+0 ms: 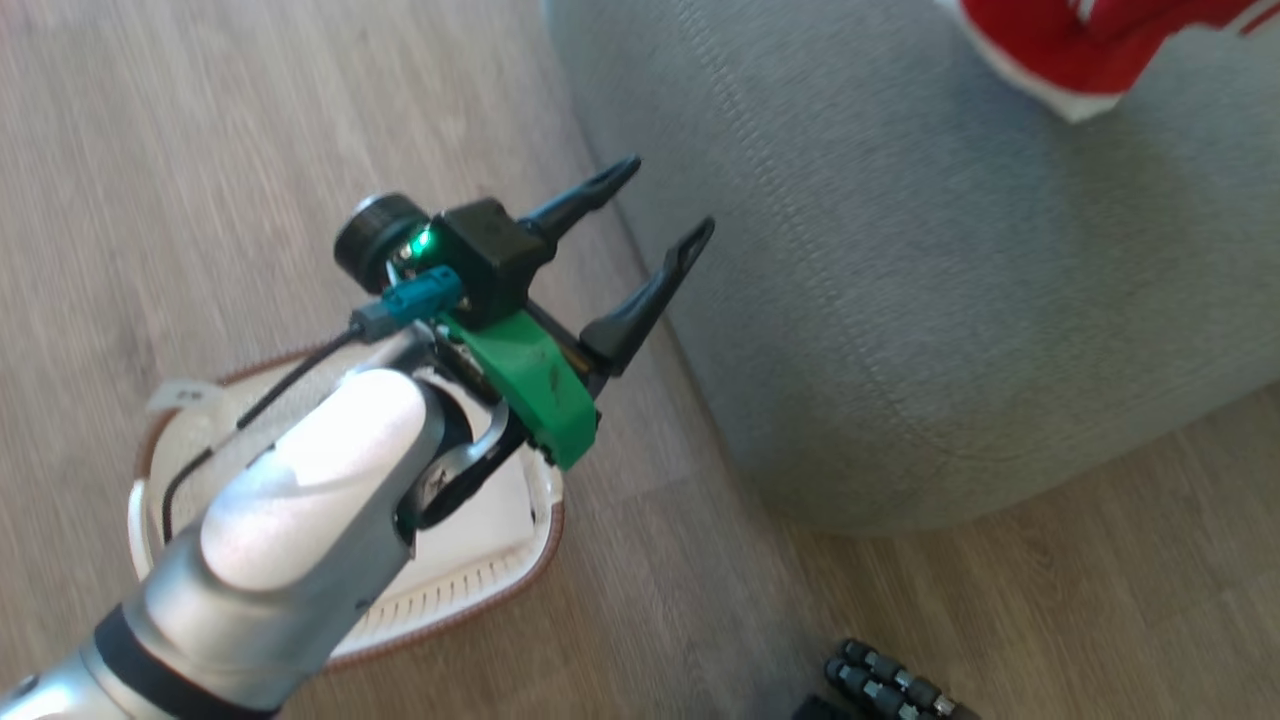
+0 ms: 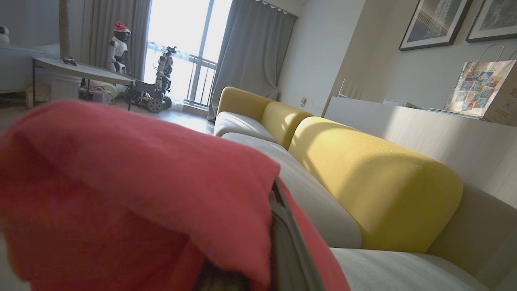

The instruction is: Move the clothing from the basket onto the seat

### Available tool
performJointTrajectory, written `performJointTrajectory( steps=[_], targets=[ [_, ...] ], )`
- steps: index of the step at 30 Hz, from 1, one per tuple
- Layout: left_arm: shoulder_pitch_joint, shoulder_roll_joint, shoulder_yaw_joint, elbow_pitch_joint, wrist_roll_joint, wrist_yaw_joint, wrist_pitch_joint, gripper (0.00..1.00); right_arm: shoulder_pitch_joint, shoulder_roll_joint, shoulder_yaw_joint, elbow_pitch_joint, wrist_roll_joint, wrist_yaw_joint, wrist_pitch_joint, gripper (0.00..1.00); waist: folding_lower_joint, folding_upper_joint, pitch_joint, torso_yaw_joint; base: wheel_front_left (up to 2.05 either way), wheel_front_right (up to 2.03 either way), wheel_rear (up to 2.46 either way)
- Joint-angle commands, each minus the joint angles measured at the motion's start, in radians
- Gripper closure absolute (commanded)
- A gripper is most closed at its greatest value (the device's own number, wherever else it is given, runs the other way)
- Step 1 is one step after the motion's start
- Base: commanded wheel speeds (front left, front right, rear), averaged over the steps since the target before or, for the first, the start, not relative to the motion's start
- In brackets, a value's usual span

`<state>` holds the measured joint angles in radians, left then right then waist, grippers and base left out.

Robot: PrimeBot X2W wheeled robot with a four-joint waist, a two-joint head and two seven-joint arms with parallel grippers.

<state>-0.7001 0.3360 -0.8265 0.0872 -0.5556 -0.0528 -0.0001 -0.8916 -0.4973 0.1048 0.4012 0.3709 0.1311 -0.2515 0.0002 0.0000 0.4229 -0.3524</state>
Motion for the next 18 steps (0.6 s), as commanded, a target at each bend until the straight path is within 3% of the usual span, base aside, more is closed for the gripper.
performJointTrajectory(
  steps=[1, 11, 18],
  targets=[
    [-0.05, 0.019, 0.036, -0.041, 0.01, -0.003, 0.003, 0.0, -0.022, -0.031, -0.01, -0.014, 0.009, 0.0, -0.009, 1.0, -0.0002, 0.0, 0.045, 0.03, 0.0, 0.0, 0.0],
    [-0.108, 0.022, 0.037, -0.046, 0.026, -0.008, 0.008, 0.0, -0.096, -0.036, 0.053, 0.262, 0.023, 0.0, 0.016, 1.0, -0.0002, 0.0, 0.14, 0.072, 0.0, 0.0, 0.0],
    [-0.117, 0.017, 0.036, -0.029, 0.024, -0.01, -0.007, 0.0, -0.121, -0.033, 0.143, 0.463, 0.077, 0.0, 0.22, 1.0, -0.0002, 0.0, 0.15, 0.092, 0.0, 0.0, 0.0]
  ],
)
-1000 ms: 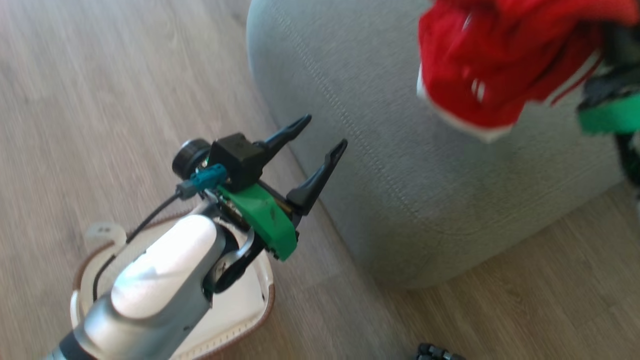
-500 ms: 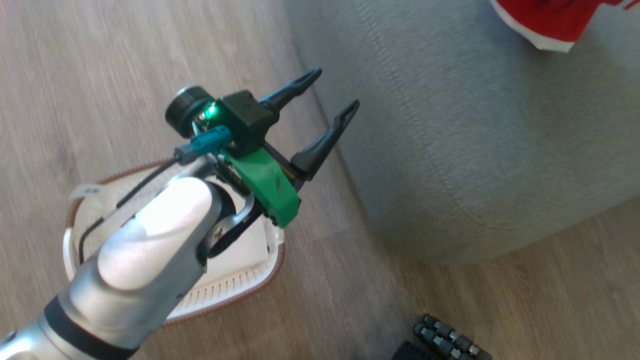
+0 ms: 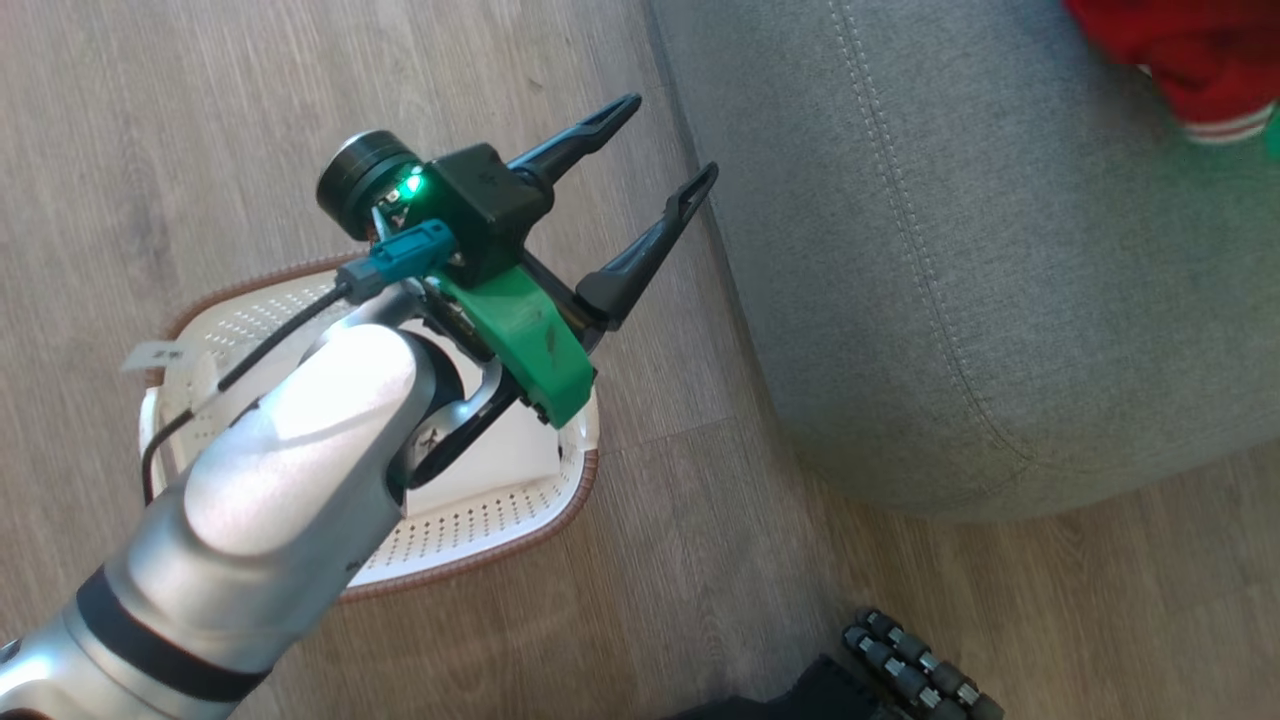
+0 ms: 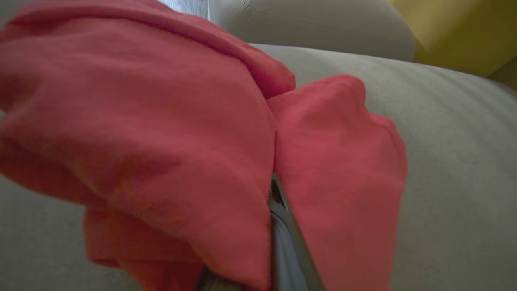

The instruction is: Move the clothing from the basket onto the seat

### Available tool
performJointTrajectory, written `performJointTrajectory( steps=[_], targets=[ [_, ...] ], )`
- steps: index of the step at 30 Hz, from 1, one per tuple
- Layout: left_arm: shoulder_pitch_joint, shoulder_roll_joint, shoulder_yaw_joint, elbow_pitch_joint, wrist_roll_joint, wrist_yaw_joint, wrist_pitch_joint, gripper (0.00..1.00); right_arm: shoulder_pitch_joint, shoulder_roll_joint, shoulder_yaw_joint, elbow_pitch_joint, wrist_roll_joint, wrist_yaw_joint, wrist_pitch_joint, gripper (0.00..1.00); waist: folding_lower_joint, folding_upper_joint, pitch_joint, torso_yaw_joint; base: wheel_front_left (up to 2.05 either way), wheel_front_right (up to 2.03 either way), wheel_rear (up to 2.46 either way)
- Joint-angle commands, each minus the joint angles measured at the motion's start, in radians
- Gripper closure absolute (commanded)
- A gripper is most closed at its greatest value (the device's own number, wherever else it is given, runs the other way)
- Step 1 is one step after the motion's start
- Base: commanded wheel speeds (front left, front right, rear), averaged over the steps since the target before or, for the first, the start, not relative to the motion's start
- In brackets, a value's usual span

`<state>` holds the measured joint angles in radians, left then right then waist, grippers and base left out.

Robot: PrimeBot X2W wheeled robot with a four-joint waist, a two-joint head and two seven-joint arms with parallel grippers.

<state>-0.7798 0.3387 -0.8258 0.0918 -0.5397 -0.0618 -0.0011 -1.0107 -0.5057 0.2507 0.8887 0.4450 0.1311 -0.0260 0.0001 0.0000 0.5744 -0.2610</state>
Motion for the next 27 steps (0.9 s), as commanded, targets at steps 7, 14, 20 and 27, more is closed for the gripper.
performJointTrajectory(
  steps=[7, 14, 20, 27],
  targets=[
    [-0.035, 0.015, 0.036, -0.021, 0.001, 0.002, -0.017, 0.0, -0.009, -0.048, 0.097, 0.017, 0.086, 0.0, 0.102, 1.0, -0.0001, 0.0, -0.014, 0.007, 0.0, 0.0, 0.0],
    [-0.022, 0.01, 0.034, -0.003, -0.009, 0.006, -0.035, 0.0, -0.015, -0.068, 0.163, 0.038, 0.136, 0.0, 0.12, 0.0, -0.0001, 0.0, -0.061, 0.004, 0.0, 0.0, 0.0],
    [0.022, 0.01, 0.042, 0.025, -0.034, 0.016, -0.067, 0.0, 0.01, -0.087, 0.241, 0.047, 0.194, 0.0, 0.215, 0.0, -0.0001, 0.0, -0.155, -0.011, 0.0, 0.0, 0.0],
    [0.074, 0.017, 0.054, 0.04, -0.06, 0.034, -0.095, 0.0, 0.051, -0.13, 0.3, -0.018, 0.248, 0.0, 0.248, 0.0, -0.0001, 0.0, -0.243, -0.025, 0.0, 0.0, 0.0]
  ],
)
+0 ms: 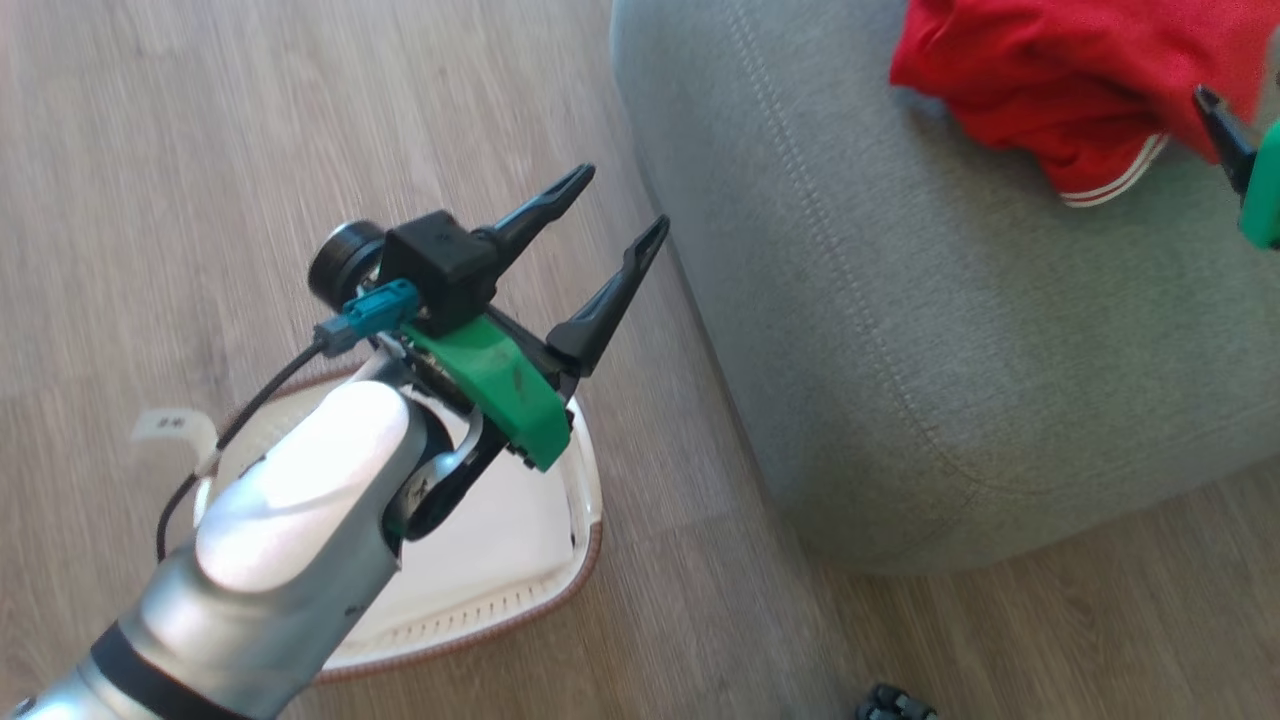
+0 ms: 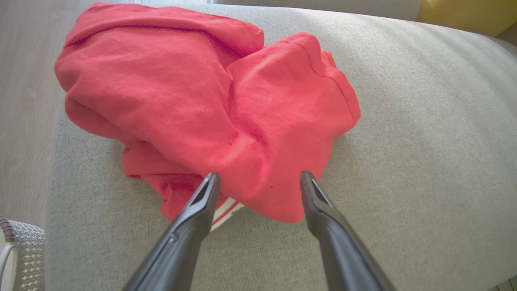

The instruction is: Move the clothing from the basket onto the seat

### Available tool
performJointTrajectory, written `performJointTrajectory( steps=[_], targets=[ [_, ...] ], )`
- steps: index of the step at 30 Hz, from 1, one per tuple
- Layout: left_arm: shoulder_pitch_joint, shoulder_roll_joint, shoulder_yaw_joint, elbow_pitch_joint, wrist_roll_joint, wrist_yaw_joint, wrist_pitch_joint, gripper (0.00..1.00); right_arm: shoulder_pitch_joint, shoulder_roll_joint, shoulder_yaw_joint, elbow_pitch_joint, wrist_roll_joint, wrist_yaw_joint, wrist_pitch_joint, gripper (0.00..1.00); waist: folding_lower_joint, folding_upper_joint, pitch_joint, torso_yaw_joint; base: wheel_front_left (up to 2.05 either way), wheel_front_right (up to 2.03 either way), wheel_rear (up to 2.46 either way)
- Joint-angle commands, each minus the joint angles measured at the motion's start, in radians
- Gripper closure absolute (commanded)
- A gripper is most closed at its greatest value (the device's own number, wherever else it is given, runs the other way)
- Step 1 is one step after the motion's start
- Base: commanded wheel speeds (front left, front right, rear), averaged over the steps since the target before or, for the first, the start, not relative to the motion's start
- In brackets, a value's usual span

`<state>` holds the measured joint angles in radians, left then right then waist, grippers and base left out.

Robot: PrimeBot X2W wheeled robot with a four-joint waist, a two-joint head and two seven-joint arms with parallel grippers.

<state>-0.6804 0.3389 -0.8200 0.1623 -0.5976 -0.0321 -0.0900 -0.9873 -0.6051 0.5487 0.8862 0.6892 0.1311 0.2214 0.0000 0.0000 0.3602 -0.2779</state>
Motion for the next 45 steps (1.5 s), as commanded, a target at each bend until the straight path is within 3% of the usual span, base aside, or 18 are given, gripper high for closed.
performJointTrajectory(
  steps=[1, 12, 19, 23, 29, 36, 39, 40, 45],
  targets=[
    [-0.017, 0.018, 0.052, -0.029, -0.007, 0.009, -0.011, 0.0, 0.035, -0.041, 0.007, -0.032, 0.014, 0.0, -0.003, 0.0, 0.0, 0.0, -0.042, -0.008, 0.0, 0.0, 0.0],
    [0.08, 0.038, 0.094, -0.021, -0.054, 0.059, -0.063, 0.0, 0.142, -0.157, -0.02, -0.208, 0.076, 0.0, -0.089, 0.0, 0.0, 0.0, -0.176, 0.03, 0.0, 0.0, 0.0],
    [0.137, 0.051, 0.112, -0.021, -0.075, 0.086, -0.09, 0.0, 0.276, -0.212, -0.107, -0.359, 0.063, 0.0, -0.166, 0.0, 0.0, 0.0, -0.234, 0.095, 0.0, 0.0, 0.0],
    [0.174, 0.063, 0.126, -0.022, -0.088, 0.103, -0.104, 0.0, 0.374, -0.208, -0.199, -0.446, 0.03, 0.0, -0.203, 0.0, 0.0, 0.0, -0.265, 0.134, 0.0, 0.0, 0.0],
    [0.234, 0.082, 0.16, -0.022, -0.104, 0.142, -0.127, 0.0, 0.551, -0.135, -0.373, -0.576, -0.05, 0.0, -0.241, 0.0, 0.0, 0.0, -0.313, 0.192, 0.0, 0.0, 0.0],
    [0.33, 0.104, 0.212, -0.028, -0.098, 0.214, -0.157, 0.0, 0.768, 0.033, -0.558, -0.751, -0.166, 0.0, -0.262, 0.0, 0.0, 0.0, -0.358, 0.244, 0.0, 0.0, 0.0],
    [0.36, 0.105, 0.232, -0.035, -0.099, 0.231, -0.162, 0.0, 0.824, 0.085, -0.593, -0.8, -0.195, 0.0, -0.273, 0.0, 0.0, 0.0, -0.364, 0.257, 0.0, 0.0, 0.0],
    [0.389, 0.102, 0.256, -0.042, -0.102, 0.244, -0.167, 0.0, 0.874, 0.134, -0.619, -0.843, -0.225, 0.0, -0.285, 0.0, 0.0, 0.0, -0.368, 0.267, 0.0, 0.0, 0.0],
    [0.442, 0.098, 0.3, -0.055, -0.091, 0.26, -0.171, 0.0, 0.953, 0.214, -0.641, -0.901, -0.267, 0.0, -0.311, 0.0, 0.0, 0.0, -0.372, 0.281, 0.0, 0.0, 0.0]
  ],
)
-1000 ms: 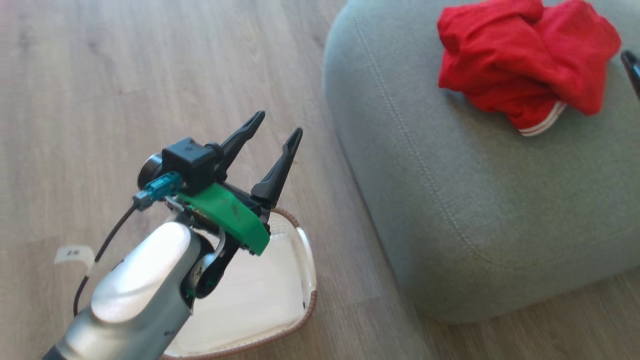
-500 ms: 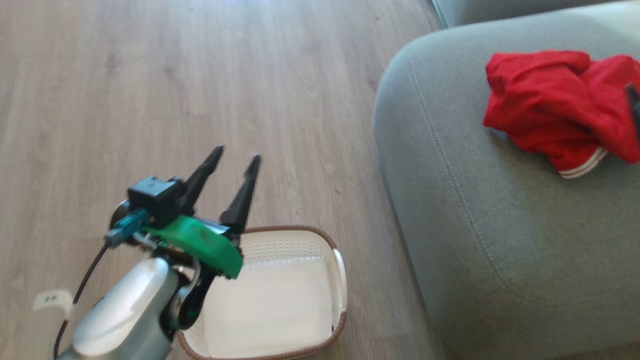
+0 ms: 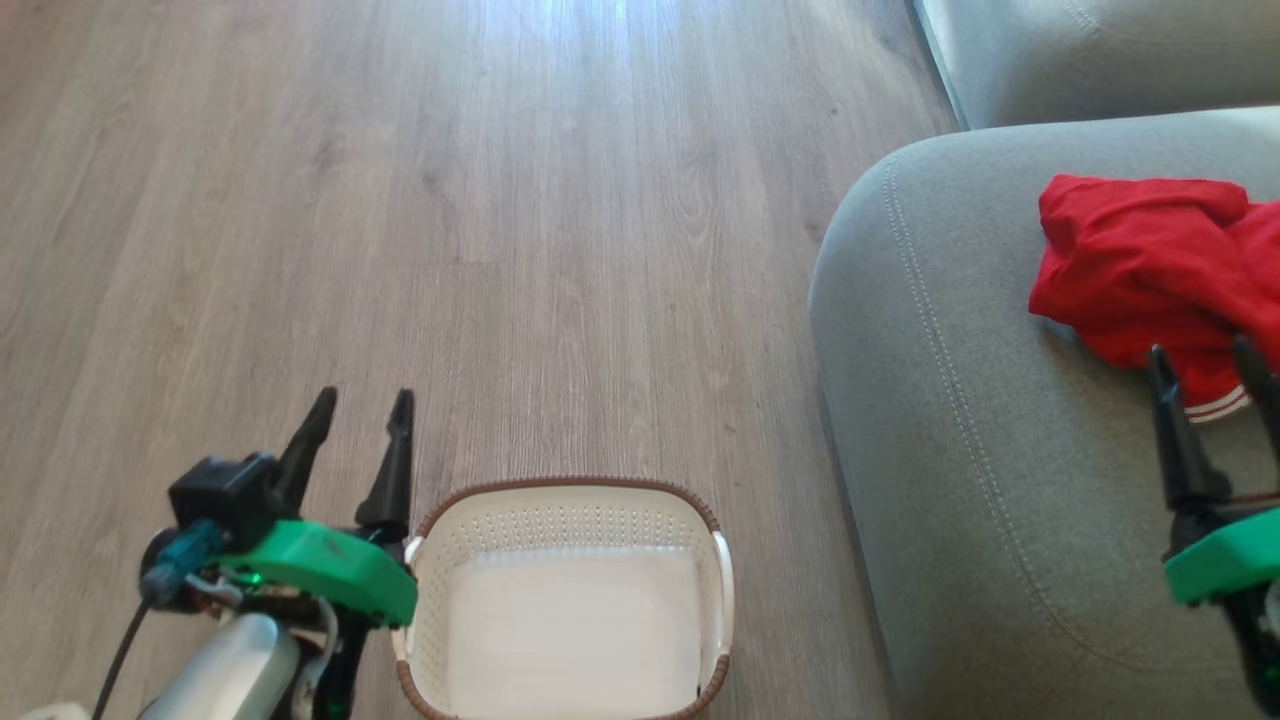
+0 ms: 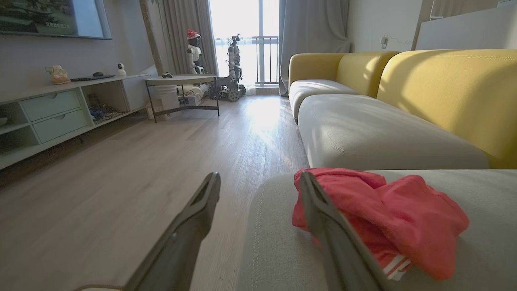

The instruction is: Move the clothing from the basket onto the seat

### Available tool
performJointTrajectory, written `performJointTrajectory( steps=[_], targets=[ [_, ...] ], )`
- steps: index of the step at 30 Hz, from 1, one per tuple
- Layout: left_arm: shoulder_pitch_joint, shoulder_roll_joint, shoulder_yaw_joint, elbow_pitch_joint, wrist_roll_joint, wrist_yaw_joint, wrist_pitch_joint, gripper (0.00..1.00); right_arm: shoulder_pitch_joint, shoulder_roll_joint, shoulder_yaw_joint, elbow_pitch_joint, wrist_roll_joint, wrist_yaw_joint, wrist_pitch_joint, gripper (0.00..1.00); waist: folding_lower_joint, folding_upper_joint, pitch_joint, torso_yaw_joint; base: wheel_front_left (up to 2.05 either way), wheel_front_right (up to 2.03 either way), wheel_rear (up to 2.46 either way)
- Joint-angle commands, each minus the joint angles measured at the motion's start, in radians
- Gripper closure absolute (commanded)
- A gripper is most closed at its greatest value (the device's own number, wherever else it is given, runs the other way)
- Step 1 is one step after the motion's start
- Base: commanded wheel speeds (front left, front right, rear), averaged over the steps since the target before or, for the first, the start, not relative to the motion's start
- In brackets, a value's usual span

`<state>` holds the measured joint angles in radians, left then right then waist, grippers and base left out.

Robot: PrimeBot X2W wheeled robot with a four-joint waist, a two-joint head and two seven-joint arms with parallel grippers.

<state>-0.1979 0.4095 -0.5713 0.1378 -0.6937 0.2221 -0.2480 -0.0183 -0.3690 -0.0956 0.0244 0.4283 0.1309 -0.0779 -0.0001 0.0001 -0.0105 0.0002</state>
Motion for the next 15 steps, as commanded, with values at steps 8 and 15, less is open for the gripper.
performJointTrajectory(
  steps=[8, 15],
  targets=[
    [0.066, -0.005, 0.182, -0.079, 0.1, 0.006, -0.013, 0.0, 0.056, 0.077, 0.028, -0.068, -0.057, 0.0, -0.075, 0.0, 0.0001, -0.0001, -0.007, 0.008, 0.0, 0.0, 0.0],
    [0.147, -0.043, 0.253, -0.115, 0.208, 0.003, -0.014, 0.0, 0.068, 0.109, 0.095, -0.046, -0.068, 0.0, -0.132, 0.0, 0.0001, -0.0001, -0.013, 0.007, 0.0, 0.0, 0.0]
  ],
)
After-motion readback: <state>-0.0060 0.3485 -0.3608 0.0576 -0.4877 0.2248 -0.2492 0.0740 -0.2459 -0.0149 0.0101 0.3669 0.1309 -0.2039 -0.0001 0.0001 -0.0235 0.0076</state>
